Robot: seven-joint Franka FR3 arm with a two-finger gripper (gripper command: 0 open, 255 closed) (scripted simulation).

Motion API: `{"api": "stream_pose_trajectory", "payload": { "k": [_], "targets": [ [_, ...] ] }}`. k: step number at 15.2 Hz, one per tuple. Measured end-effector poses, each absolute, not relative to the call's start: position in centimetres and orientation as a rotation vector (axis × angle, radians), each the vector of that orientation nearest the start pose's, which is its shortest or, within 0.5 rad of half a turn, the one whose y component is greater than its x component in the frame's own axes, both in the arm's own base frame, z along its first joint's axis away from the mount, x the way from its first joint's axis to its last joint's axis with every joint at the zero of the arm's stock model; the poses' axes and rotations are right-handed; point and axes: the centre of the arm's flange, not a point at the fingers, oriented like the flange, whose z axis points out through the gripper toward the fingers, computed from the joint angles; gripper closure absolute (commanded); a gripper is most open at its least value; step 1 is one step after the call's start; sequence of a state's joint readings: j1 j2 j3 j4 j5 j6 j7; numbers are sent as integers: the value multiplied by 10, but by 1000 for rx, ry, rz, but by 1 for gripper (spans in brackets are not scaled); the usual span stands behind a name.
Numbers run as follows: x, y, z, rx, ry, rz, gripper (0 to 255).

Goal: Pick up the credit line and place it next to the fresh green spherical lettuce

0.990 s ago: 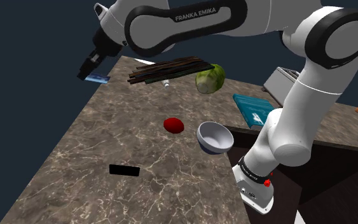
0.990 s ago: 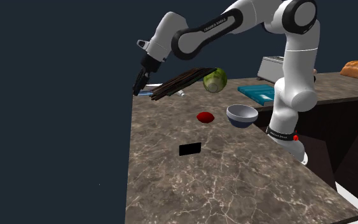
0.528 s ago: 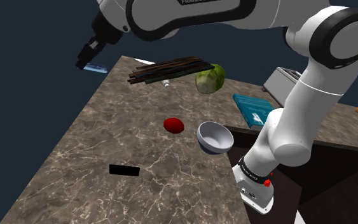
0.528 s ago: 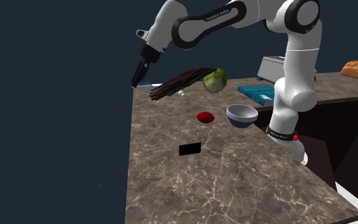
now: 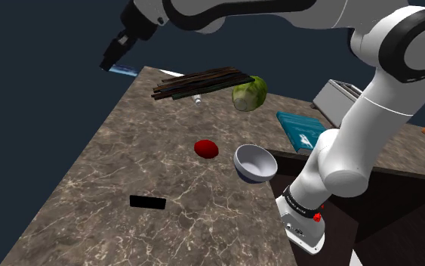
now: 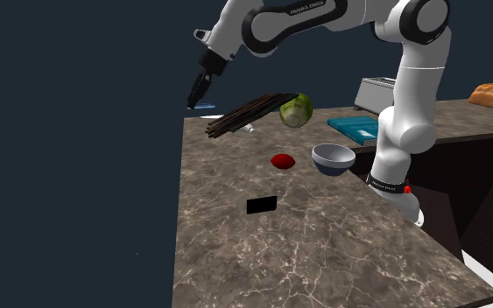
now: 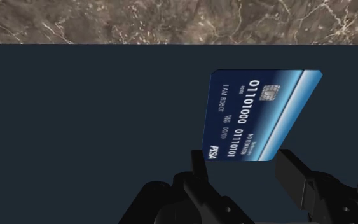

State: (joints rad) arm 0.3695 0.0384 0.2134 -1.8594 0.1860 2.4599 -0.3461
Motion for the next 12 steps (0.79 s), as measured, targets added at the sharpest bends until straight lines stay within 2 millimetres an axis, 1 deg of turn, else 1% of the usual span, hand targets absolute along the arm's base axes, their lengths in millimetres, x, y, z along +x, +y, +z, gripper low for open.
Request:
{"api": "stream_pose_trajectory", "payload": {
  "k": [4,5,6,7,9,11,12],
  "targets": [
    [501,284,558,-2581,-1115,-777,255],
    [497,275,557,-2581,-1115,-778,255],
    [494,262,560,-2581,-1115,-777,255],
    [491,247,559,-2581,-1114,-778,255],
    [486,224,557,-2582,-1114,-777,255],
    [481,197,562,-2581,-1115,-778,255],
    [478,185,561,-2581,-1114,-778,255]
  ]
}}
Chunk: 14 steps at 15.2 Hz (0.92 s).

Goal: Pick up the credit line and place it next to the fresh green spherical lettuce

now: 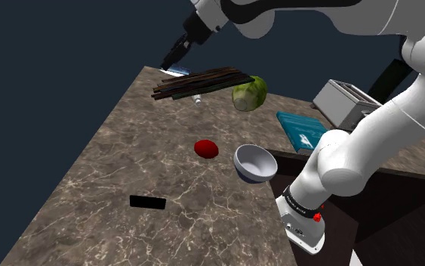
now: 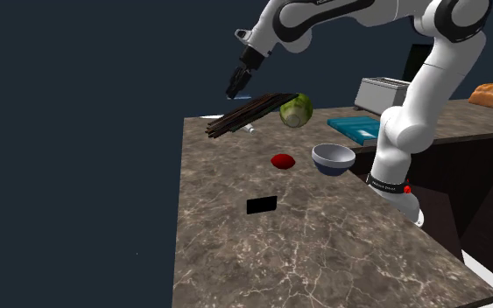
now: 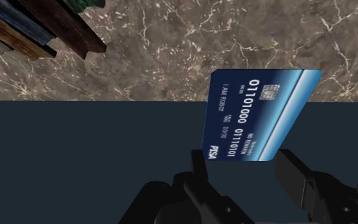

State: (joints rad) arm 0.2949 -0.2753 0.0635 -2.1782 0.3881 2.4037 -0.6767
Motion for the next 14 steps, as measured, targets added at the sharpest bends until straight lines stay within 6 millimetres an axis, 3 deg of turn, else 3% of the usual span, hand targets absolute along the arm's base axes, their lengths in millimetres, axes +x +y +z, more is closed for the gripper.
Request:
{"api": "stream_pose_trajectory", "payload": {
  "k": [14],
  "targets": [
    [431,4,564,-2580,-1115,-778,255]
  ]
}}
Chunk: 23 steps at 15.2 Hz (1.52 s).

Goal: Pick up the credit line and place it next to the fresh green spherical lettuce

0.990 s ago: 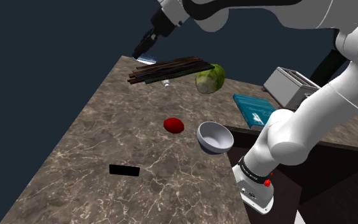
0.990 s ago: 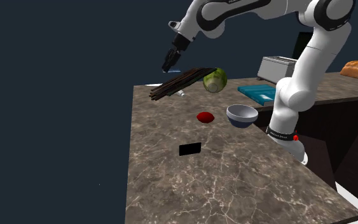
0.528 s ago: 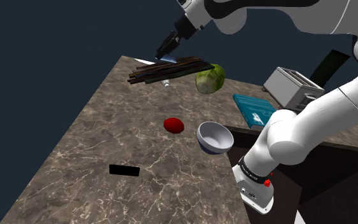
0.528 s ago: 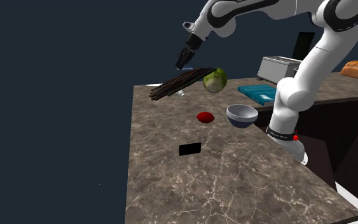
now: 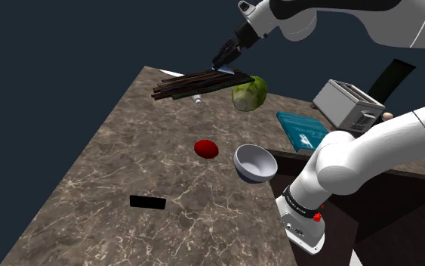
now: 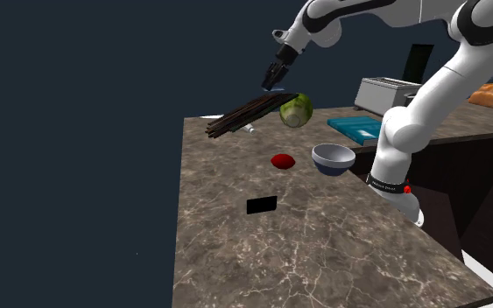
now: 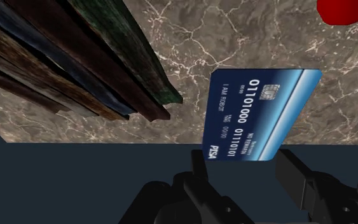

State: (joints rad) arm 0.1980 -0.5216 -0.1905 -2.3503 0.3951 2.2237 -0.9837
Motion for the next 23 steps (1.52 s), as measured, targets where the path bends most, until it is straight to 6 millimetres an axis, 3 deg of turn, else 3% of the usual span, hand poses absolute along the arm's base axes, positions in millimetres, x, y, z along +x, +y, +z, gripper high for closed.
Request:
{"api": "stream_pose_trajectory", "payload": {
  "k": [3,5,23],
  "targets": [
    [425,-31,565,-2581,-1115,-778,255],
    [422,-40,554,-2580,-1115,-778,255],
    [422,-45,460,-2579,-1116,-777,255]
  ]
}}
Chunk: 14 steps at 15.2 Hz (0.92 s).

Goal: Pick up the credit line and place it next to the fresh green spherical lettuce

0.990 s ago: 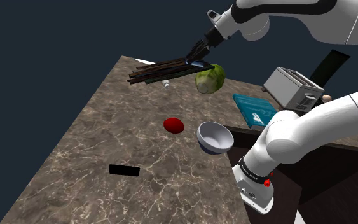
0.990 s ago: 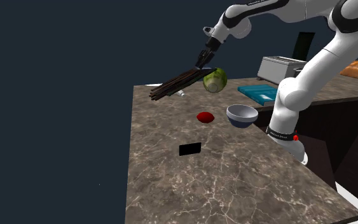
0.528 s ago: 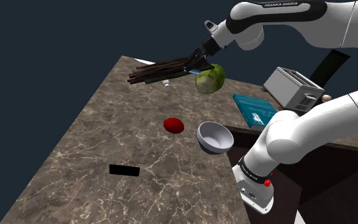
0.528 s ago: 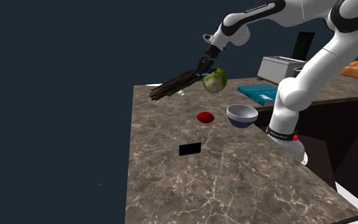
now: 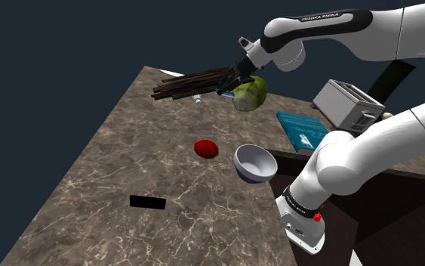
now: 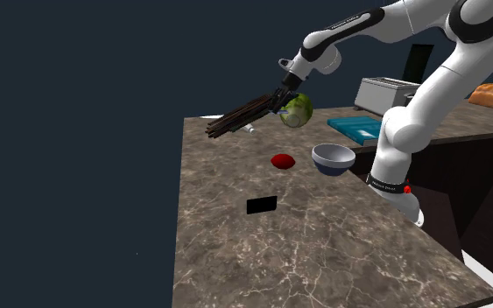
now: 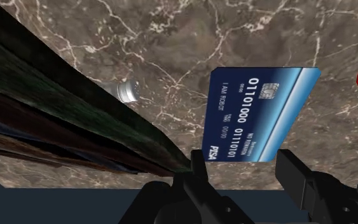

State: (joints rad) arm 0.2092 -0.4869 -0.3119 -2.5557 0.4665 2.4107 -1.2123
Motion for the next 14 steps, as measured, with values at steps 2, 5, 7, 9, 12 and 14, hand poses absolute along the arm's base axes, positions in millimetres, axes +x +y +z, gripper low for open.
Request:
{"api": "stream_pose_trajectory", "payload": {
  "k": [2,5,7,9,12,14],
  "targets": [
    [421,-45,450,-2579,-1116,-777,255],
    [421,-45,434,-2579,-1116,-777,255],
    [421,-44,423,-2579,-1116,-777,255],
    [421,-43,413,-2579,-1116,-777,255],
    [422,-44,398,-2579,-1116,-777,255],
    [423,-44,387,-2579,-1116,-777,255]
  ]
}}
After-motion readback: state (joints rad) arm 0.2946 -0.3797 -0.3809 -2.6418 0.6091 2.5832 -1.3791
